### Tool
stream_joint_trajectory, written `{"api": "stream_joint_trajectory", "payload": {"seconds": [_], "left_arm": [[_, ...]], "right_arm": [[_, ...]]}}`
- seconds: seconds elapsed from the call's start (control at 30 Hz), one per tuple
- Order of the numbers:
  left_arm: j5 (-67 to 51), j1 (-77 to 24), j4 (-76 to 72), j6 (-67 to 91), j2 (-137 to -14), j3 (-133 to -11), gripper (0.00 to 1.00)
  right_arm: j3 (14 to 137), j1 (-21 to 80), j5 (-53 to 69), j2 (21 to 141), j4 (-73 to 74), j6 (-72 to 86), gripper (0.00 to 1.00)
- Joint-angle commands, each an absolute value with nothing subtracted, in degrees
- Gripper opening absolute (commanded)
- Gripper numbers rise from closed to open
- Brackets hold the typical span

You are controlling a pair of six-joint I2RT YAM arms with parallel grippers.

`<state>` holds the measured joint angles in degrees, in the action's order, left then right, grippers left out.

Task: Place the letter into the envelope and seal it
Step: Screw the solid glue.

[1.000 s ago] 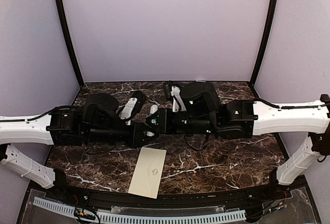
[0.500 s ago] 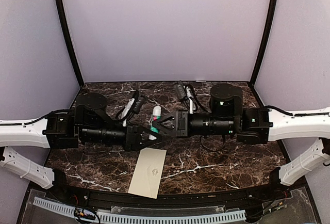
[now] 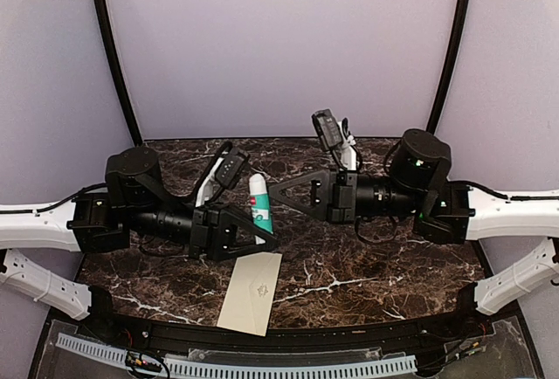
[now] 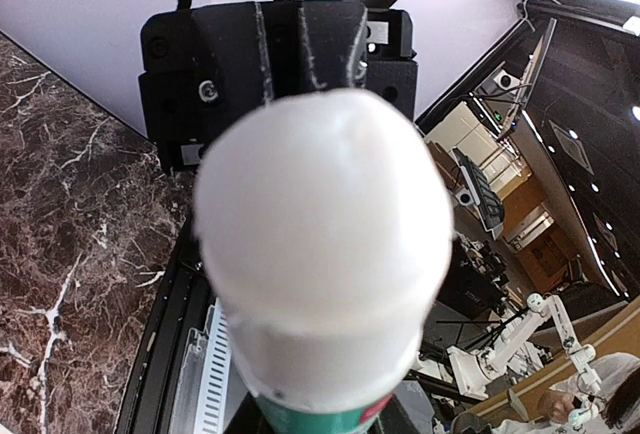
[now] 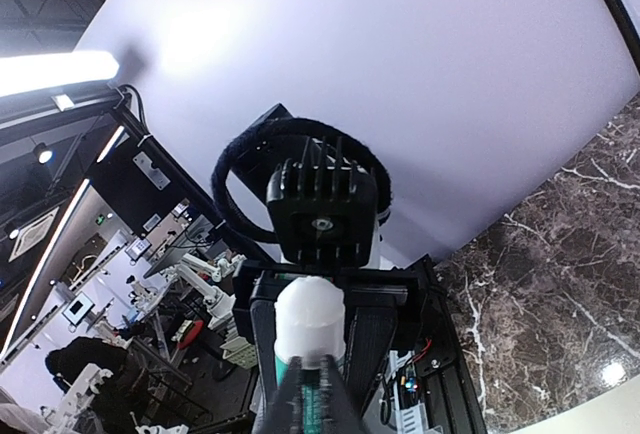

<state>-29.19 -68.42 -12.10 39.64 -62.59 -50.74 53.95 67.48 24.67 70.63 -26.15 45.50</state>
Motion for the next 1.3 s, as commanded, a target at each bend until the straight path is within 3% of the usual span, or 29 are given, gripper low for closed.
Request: {"api": "stream_joint_trajectory", "payload": {"seconds": [0.0, 0.07, 0.13, 0.23, 0.47, 0.77, 0.87, 1.03, 1.1, 1.13, 1.2, 1.27], "left_arm": [[-24.9, -68.6, -11.2, 37.1, -60.4, -50.8, 0.00], [-19.9, -68.6, -8.7, 36.7, -59.4, -50.7, 0.00], [-14.1, -68.6, -4.6, 36.7, -59.1, -51.4, 0.00], [-7.4, -68.6, 2.5, 37.0, -59.9, -53.1, 0.00], [-5.6, -68.6, 6.7, 36.7, -63.1, -55.1, 0.00], [-6.7, -68.6, 6.3, 36.5, -64.2, -55.5, 0.00], [-7.8, -68.6, 6.0, 36.4, -64.5, -55.4, 0.00], [-9.5, -68.6, 6.4, 36.2, -65.9, -55.7, 0.02], [-9.0, -68.6, 6.6, 36.2, -65.7, -55.6, 0.15], [-8.5, -68.6, 6.7, 36.3, -65.6, -55.5, 0.29], [-7.6, -68.7, 6.4, 36.3, -64.8, -54.9, 0.46], [-6.9, -68.6, 6.1, 36.3, -64.1, -54.4, 0.55]], "right_arm": [[52.7, 67.4, 21.1, 68.0, -25.1, 44.7, 0.17], [53.7, 67.4, 17.7, 67.5, -20.4, 43.4, 0.34], [55.3, 68.2, 13.9, 67.6, -15.3, 41.5, 0.44], [57.2, 69.4, 9.0, 68.7, -11.3, 40.5, 0.53], [64.8, 72.6, -1.9, 74.5, -1.4, 39.0, 0.55], [70.1, 73.5, -5.3, 80.5, 4.7, 39.6, 0.55], [70.1, 73.5, -4.2, 81.4, 2.9, 40.1, 0.49], [69.9, 73.4, -2.7, 82.2, 0.2, 41.8, 0.12], [69.8, 73.4, -3.7, 82.0, 0.2, 42.8, 0.00], [69.7, 73.5, -4.6, 81.9, 0.3, 43.5, 0.00], [69.5, 73.3, -6.8, 81.2, 1.3, 45.1, 0.00], [69.4, 73.3, -8.6, 80.6, 2.0, 46.2, 0.00]]}}
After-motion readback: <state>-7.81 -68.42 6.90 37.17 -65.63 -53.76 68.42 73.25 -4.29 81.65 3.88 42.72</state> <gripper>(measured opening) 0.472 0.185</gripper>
